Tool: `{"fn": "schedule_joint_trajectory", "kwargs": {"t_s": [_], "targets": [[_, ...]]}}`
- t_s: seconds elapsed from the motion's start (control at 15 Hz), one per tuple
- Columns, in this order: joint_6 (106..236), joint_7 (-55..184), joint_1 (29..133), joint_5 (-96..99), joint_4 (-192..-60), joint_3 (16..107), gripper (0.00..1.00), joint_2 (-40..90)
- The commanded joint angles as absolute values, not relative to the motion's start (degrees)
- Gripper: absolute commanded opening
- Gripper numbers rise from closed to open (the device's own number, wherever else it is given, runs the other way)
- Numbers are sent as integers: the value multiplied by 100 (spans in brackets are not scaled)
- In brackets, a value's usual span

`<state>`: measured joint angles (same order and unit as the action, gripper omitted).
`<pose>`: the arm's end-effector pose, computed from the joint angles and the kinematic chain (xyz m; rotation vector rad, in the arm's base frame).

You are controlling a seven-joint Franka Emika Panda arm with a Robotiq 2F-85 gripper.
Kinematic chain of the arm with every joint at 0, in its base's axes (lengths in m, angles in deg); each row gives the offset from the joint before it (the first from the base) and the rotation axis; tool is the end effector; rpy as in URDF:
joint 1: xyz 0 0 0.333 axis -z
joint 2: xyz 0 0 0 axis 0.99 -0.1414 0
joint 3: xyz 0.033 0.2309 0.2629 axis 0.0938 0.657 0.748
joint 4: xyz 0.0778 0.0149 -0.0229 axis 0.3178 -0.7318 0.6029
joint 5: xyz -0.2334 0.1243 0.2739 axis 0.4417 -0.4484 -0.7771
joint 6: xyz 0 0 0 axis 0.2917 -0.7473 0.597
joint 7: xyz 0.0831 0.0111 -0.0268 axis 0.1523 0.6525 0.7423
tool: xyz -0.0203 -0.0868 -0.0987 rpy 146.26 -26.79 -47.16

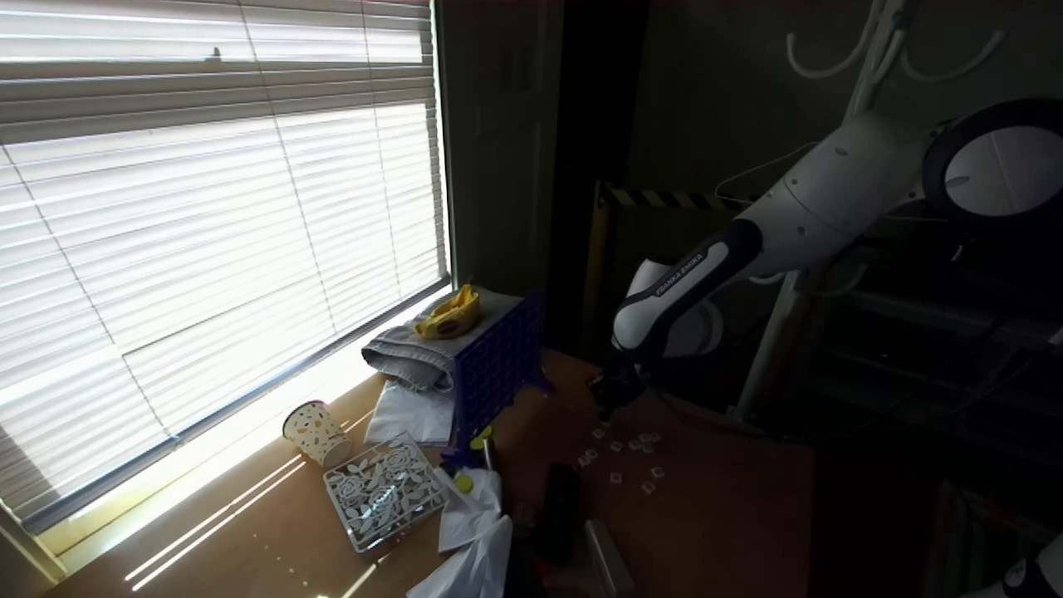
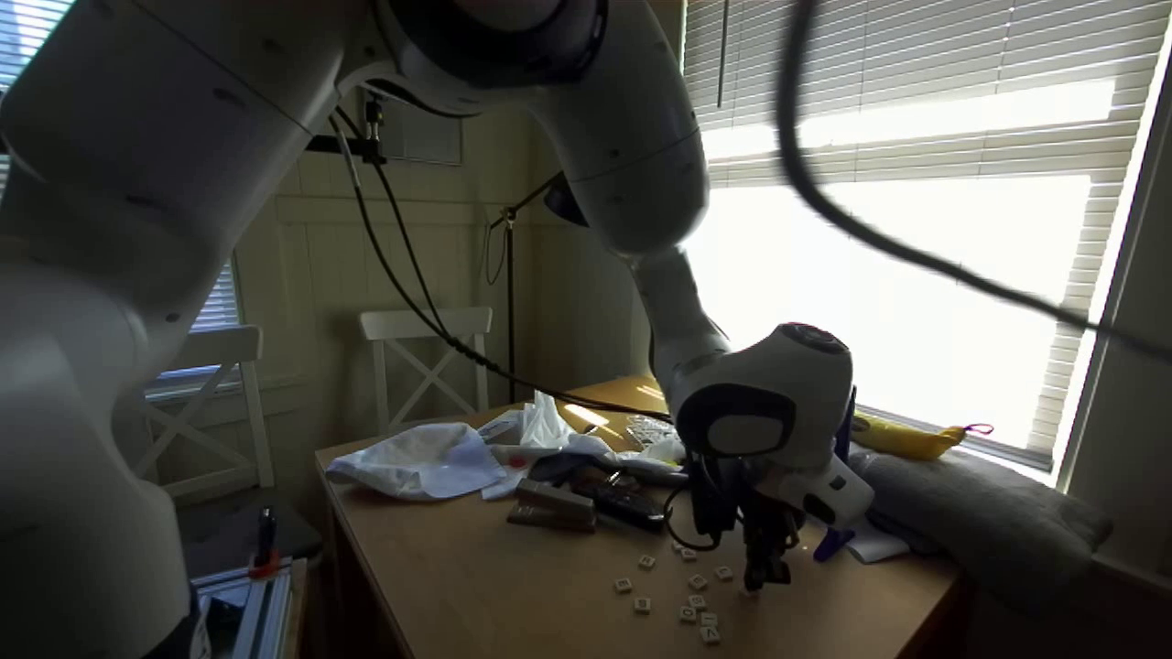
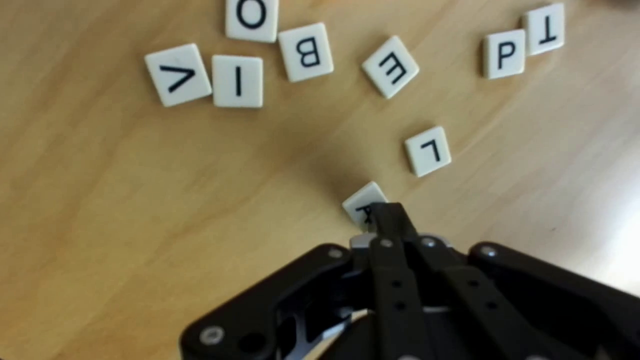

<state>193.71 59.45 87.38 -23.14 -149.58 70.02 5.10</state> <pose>0.6156 -0.0199 0.1484 -2.8228 0.7844 -0.0801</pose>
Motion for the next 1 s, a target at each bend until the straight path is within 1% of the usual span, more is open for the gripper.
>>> {"fn": "schedule_joint_trajectory", "kwargs": {"t_s": [0.0, 0.47, 0.93], "targets": [[19538, 5426, 8715, -2733, -14835, 7015, 0, 310], [19628, 3982, 8483, -3288, -14900, 6838, 0, 324], [19932, 3088, 8282, -3564, -15060, 6725, 0, 357]]}}
